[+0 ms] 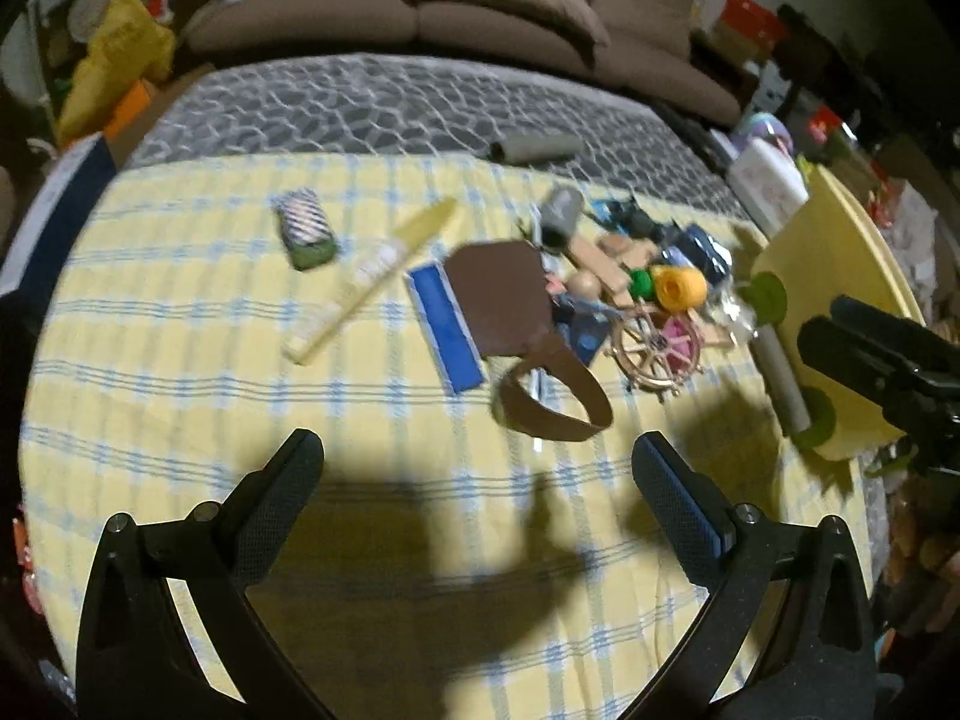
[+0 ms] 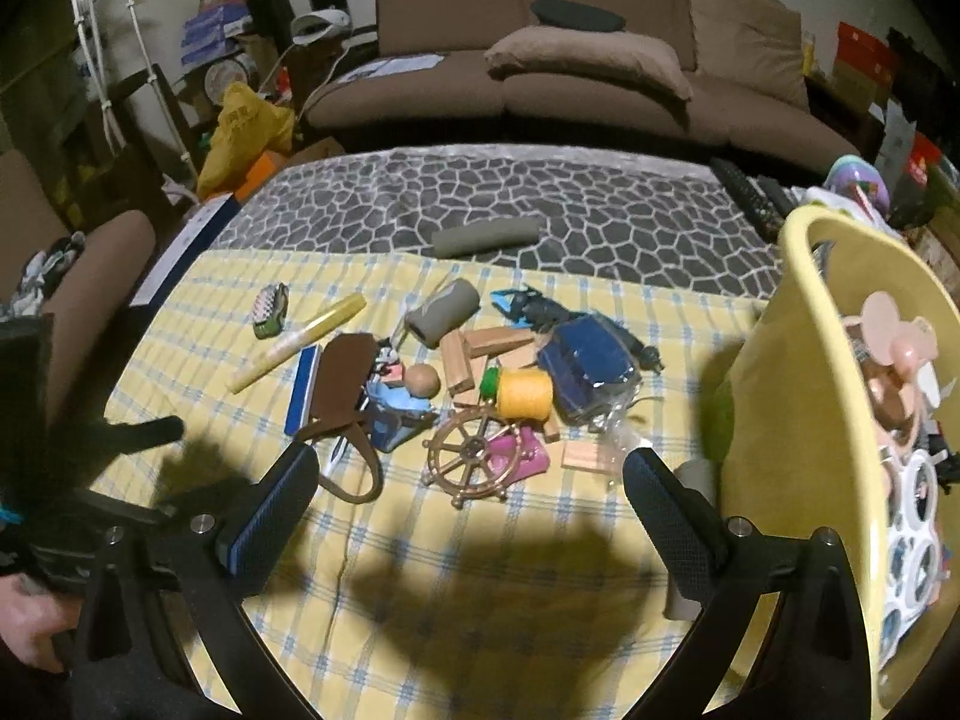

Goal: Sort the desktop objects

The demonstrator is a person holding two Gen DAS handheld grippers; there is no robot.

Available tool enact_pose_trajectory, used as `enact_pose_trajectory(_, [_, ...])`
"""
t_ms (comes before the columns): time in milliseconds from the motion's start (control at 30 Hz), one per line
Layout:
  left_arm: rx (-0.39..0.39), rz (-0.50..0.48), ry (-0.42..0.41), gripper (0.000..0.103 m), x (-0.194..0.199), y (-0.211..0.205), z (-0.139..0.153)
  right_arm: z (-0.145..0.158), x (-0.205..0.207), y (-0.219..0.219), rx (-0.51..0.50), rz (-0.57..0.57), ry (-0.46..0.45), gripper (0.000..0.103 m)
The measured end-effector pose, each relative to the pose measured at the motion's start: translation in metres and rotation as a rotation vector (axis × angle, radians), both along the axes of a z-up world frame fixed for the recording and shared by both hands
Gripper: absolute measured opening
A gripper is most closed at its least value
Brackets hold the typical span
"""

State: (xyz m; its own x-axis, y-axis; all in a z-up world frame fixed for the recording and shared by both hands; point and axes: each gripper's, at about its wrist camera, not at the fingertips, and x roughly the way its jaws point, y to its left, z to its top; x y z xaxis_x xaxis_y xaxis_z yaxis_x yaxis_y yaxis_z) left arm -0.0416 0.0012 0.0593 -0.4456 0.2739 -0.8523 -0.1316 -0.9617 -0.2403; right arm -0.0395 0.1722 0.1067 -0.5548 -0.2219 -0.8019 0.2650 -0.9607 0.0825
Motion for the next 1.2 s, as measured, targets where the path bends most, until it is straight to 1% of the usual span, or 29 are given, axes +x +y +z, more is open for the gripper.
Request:
enact_pose_trajectory(67, [-0.009, -0.013, 0.001, 0.102, -0.004, 0.008, -0.005, -0.004, -0.001, 0.000, -0.006, 0.002, -0.009, 0.103])
enact_pose_trajectory(200, [0.009, -0.022, 0.003, 0.099, -0.013, 0.016, -0.009, -0.007, -0.002, 0.001, -0.009, 0.001, -0.022, 0.103])
enact_pose_trajectory(267, [-0.015, -0.025, 0.005, 0.076, -0.019, 0.020, -0.012, -0.008, -0.002, 0.002, -0.008, 0.003, -0.022, 0.103])
enact_pose_trajectory(300, [-0.025, -0.026, -0.001, 0.073, -0.021, 0.022, -0.015, -0.008, -0.002, 0.001, -0.010, 0.002, -0.023, 0.103])
enact_pose_trajectory(433, [-0.040, -0.023, -0.023, 0.072, -0.027, 0.024, -0.026, -0.012, -0.003, 0.005, -0.019, -0.001, -0.030, 0.103])
enact_pose_trajectory(500, [-0.043, -0.027, -0.023, 0.066, -0.026, 0.025, -0.028, -0.014, -0.005, 0.008, -0.036, -0.006, -0.040, 0.103])
enact_pose_trajectory(533, [-0.045, -0.030, -0.024, 0.056, -0.026, 0.025, -0.029, -0.015, -0.005, 0.010, -0.053, -0.008, -0.045, 0.103])
enact_pose_trajectory(567, [-0.042, -0.032, -0.025, 0.048, -0.027, 0.025, -0.029, -0.017, -0.006, 0.012, -0.078, -0.008, -0.051, 0.103])
enact_pose_trajectory(600, [-0.036, -0.032, -0.029, 0.045, -0.027, 0.023, -0.030, -0.018, -0.007, 0.014, -0.103, -0.008, -0.057, 0.103])
enact_pose_trajectory(667, [-0.019, -0.025, -0.037, 0.026, -0.027, 0.019, -0.032, -0.021, -0.008, 0.018, -0.151, -0.009, -0.071, 0.102])
enact_pose_trajectory(700, [-0.011, -0.020, -0.039, 0.020, -0.028, 0.017, -0.032, -0.021, -0.008, 0.019, -0.166, -0.011, -0.075, 0.102])
enact_pose_trajectory(733, [-0.001, -0.015, -0.039, 0.009, -0.028, 0.015, -0.032, -0.022, -0.009, 0.020, -0.183, -0.015, -0.080, 0.102])
enact_pose_trajectory(767, [0.003, -0.010, -0.039, 0.005, -0.028, 0.013, -0.032, -0.023, -0.010, 0.022, -0.201, -0.021, -0.085, 0.101])
enact_pose_trajectory(833, [0.006, -0.008, -0.031, 0.004, -0.027, 0.011, -0.028, -0.022, -0.012, 0.023, -0.231, -0.026, -0.091, 0.097])
enact_pose_trajectory(933, [0.024, 0.004, -0.010, 0.003, -0.025, 0.005, -0.019, -0.021, -0.012, 0.024, -0.255, -0.034, -0.094, 0.097])
enact_pose_trajectory(1100, [0.117, 0.031, 0.060, 0.002, -0.019, -0.015, 0.016, -0.019, -0.013, 0.023, -0.254, -0.034, -0.088, 0.097])
enact_pose_trajectory(1133, [0.142, 0.040, 0.083, 0.001, -0.016, -0.021, 0.027, -0.018, -0.013, 0.022, -0.254, -0.034, -0.087, 0.097])
enact_pose_trajectory(1200, [0.182, 0.051, 0.122, 0.000, -0.012, -0.029, 0.046, -0.018, -0.013, 0.021, -0.253, -0.033, -0.087, 0.097])
